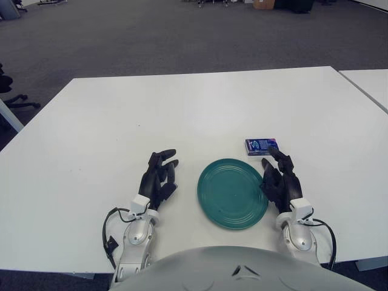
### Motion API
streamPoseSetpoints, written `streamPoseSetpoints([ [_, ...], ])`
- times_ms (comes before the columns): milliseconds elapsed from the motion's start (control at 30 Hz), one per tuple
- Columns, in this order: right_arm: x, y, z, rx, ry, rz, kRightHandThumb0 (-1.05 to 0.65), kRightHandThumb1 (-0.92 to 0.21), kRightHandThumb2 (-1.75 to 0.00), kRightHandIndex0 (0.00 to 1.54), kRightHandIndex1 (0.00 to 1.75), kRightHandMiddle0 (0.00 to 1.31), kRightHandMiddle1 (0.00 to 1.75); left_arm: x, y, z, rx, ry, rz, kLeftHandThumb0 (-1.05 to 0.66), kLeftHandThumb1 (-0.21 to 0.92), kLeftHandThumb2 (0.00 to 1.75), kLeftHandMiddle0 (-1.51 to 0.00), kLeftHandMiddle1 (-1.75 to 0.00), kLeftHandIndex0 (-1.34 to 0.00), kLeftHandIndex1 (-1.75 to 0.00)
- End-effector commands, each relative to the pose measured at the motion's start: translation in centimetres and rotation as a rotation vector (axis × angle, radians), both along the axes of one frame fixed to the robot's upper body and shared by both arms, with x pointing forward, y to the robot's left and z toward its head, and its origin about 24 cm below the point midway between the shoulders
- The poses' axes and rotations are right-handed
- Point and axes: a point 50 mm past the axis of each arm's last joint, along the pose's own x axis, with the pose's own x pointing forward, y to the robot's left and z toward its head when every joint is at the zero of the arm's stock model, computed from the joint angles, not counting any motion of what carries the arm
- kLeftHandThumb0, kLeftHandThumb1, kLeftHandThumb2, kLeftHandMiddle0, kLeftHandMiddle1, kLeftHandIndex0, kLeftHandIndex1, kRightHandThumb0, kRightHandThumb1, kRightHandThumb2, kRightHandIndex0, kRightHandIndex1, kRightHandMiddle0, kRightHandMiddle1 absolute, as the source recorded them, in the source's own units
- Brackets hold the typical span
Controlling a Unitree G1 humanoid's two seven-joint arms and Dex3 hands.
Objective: Put the gum into the plate.
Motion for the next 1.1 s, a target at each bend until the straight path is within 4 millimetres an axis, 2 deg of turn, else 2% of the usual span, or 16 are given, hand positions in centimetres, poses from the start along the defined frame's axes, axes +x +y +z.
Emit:
streamPoseSetpoints([
  [0, 1.3, -1.7, 1.6, -0.056, -0.004, -0.019, -0.68, -0.92, -0.94, 0.37, 0.01, 0.0, 0.69, -0.2, -0.2, -0.9, 0.006, 0.056, -0.009, -0.63, 0.92, 0.75, -0.35, -0.78, -0.21, -1.05],
  [67, 1.9, -2.1, 2.8, -0.073, -0.033, -0.017, -0.68, -0.92, -0.93, 0.39, 0.02, 0.0, 0.71, -0.2, -0.3, -1.0, 0.005, 0.055, -0.011, -0.64, 0.92, 0.75, -0.35, -0.78, -0.22, -1.05],
  [433, 4.2, -2.9, 6.4, -0.173, -0.178, 0.022, -0.68, -0.92, -0.87, 0.44, 0.04, 0.0, 0.77, 0.0, -0.8, -1.0, -0.004, 0.055, -0.02, -0.65, 0.92, 0.74, -0.35, -0.78, -0.23, -1.05],
  [500, 4.9, -3.2, 7.1, -0.248, -0.219, 0.035, -0.68, -0.92, -0.84, 0.45, 0.04, 0.0, 0.78, 0.1, -0.8, -1.1, -0.006, 0.055, -0.023, -0.65, 0.92, 0.74, -0.35, -0.77, -0.23, -1.05],
  [633, 6.6, -3.9, 8.3, -0.515, -0.288, 0.082, -0.7, -0.92, -0.77, 0.45, 0.04, 0.0, 0.79, 0.2, -1.0, -1.1, -0.007, 0.053, -0.027, -0.66, 0.92, 0.74, -0.34, -0.77, -0.23, -1.05],
  [833, 7.9, -4.2, 8.3, -0.876, -0.321, 0.135, -0.71, -0.92, -0.61, 0.43, 0.03, 0.0, 0.74, 0.3, -1.1, -1.2, -0.002, 0.046, -0.031, -0.67, 0.92, 0.74, -0.35, -0.76, -0.23, -1.04],
  [967, 9.7, -3.7, 6.5, -1.182, -0.274, 0.241, -0.7, -0.92, -0.53, 0.4, 0.01, 0.0, 0.69, 0.4, -1.2, -1.2, -0.001, 0.042, -0.033, -0.67, 0.92, 0.75, -0.35, -0.76, -0.23, -1.04],
  [1067, 10.5, -3.4, 5.7, -1.272, -0.25, 0.282, -0.72, -0.92, -0.53, 0.38, 0.0, 0.0, 0.66, 0.4, -1.3, -1.2, -0.001, 0.041, -0.034, -0.67, 0.92, 0.75, -0.35, -0.75, -0.23, -1.04],
])
